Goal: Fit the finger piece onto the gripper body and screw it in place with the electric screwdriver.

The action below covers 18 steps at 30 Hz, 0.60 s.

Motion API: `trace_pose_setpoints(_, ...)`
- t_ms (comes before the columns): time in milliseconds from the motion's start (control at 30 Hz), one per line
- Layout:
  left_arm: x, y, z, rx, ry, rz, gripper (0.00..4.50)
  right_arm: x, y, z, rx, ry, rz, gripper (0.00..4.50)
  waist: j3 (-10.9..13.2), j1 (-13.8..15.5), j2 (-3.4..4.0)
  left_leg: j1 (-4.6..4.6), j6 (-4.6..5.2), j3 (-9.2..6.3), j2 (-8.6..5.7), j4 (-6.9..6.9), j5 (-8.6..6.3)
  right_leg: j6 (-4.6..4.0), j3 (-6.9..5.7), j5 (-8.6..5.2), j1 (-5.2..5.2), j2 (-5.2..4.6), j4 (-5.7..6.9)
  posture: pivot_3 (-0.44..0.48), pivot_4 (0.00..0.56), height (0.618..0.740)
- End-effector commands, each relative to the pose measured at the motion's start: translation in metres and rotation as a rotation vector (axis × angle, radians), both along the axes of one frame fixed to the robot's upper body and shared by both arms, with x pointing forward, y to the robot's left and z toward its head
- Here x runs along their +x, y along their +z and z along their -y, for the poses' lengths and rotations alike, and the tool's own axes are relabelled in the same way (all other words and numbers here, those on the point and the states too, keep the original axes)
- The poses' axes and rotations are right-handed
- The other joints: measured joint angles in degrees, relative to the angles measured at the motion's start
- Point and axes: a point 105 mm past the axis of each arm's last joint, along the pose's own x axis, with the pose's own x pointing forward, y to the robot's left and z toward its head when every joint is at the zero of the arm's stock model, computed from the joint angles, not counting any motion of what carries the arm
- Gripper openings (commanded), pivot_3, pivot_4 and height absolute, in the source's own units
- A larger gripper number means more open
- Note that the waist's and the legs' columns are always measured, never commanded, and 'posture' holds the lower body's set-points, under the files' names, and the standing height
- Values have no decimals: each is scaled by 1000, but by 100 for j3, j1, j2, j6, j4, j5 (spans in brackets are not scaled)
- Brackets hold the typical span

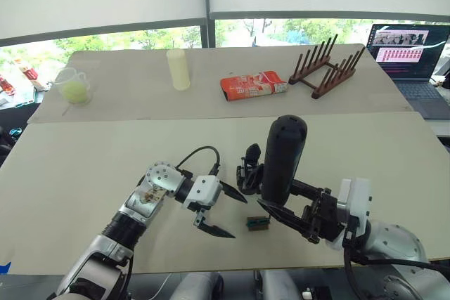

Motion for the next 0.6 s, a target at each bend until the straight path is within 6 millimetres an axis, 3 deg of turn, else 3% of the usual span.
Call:
trace_pose_setpoints(33,2,7,-3,-23,4,17,4500,-10,27,-7,32,46,94,1897,0,1,0,0,0,0,0,0,0,0,1,0,0,0,0,0,150,740)
trace_pose_setpoints(600,3,12,-15,-36,71,21,4500,-18,56,-12,40,159,95,1897,2,1,-4,-1,2,0,0,0,-1,0,0,0,1,-6,-3,0,150,740)
